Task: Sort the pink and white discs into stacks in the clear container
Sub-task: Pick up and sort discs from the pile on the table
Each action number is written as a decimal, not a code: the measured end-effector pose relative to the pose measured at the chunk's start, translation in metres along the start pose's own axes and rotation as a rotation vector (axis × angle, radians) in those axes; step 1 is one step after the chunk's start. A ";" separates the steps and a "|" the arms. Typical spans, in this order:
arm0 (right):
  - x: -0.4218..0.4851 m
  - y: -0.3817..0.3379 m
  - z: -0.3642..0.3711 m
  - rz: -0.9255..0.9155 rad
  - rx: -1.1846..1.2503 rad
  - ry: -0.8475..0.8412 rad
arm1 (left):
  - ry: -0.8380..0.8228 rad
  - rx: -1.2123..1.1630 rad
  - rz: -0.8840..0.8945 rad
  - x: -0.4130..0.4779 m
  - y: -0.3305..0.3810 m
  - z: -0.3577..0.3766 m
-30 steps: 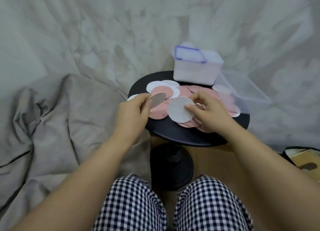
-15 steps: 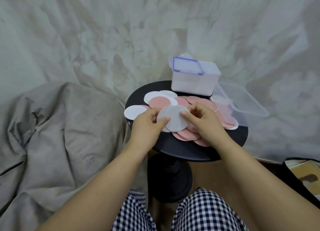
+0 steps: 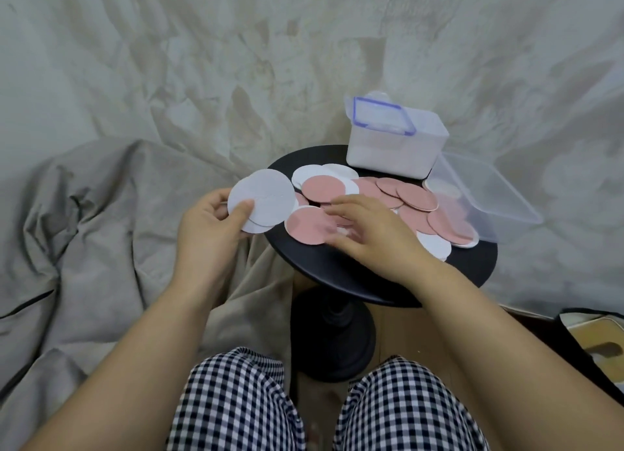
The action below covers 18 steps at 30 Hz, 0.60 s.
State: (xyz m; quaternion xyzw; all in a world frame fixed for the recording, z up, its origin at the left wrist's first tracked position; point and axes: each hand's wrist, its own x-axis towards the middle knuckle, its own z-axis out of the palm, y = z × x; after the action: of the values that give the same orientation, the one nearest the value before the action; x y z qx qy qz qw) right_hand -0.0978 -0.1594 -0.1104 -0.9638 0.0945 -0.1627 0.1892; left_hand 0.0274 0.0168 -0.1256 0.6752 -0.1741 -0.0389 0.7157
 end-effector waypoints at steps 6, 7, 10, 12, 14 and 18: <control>-0.004 -0.020 0.015 -0.082 -0.233 -0.214 | -0.002 0.023 -0.007 -0.007 -0.004 -0.005; -0.008 -0.018 0.016 -0.088 -0.220 -0.196 | -0.002 0.023 -0.005 -0.007 -0.005 -0.005; -0.018 -0.008 0.017 -0.067 -0.138 -0.105 | -0.011 0.009 -0.010 -0.007 -0.007 -0.005; -0.021 -0.003 0.016 -0.082 -0.120 -0.032 | -0.024 0.000 -0.013 -0.009 -0.008 -0.002; -0.022 -0.003 0.015 -0.129 -0.132 0.013 | -0.032 -0.009 -0.007 -0.010 -0.009 0.002; -0.024 -0.005 0.010 -0.111 -0.116 -0.045 | -0.028 -0.022 0.005 -0.012 -0.008 0.008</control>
State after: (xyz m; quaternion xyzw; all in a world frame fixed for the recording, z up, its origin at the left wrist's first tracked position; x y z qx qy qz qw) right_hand -0.1164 -0.1460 -0.1239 -0.9802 0.0461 -0.1455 0.1260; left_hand 0.0153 0.0123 -0.1354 0.6663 -0.1854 -0.0482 0.7206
